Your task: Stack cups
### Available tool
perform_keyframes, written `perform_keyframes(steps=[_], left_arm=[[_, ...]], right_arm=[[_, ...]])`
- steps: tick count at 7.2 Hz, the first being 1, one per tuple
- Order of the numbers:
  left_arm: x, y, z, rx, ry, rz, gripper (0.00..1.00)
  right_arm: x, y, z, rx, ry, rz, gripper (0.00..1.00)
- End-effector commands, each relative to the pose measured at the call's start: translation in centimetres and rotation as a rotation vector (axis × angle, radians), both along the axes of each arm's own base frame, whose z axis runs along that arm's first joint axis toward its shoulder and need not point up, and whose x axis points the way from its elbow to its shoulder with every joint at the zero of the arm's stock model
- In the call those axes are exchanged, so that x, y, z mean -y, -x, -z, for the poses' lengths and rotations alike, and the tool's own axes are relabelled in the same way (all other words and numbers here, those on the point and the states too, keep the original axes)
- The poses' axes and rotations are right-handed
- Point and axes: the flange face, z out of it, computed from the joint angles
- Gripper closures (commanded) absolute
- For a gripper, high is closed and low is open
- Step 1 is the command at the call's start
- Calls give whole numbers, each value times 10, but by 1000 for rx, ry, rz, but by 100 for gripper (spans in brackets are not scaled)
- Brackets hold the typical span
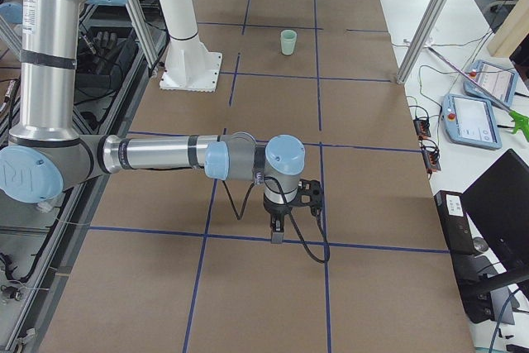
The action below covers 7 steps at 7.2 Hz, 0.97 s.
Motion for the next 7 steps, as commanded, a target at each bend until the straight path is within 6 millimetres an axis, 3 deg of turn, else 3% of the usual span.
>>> perform_keyframes(steps=[1, 7], left_arm=[[-3, 0, -3, -1, 6, 1, 0], [-6, -1, -10, -2, 28, 7, 0]], right_arm=[[0, -1, 0, 0, 0, -1, 0], [0, -1, 0, 0, 0, -1, 0]])
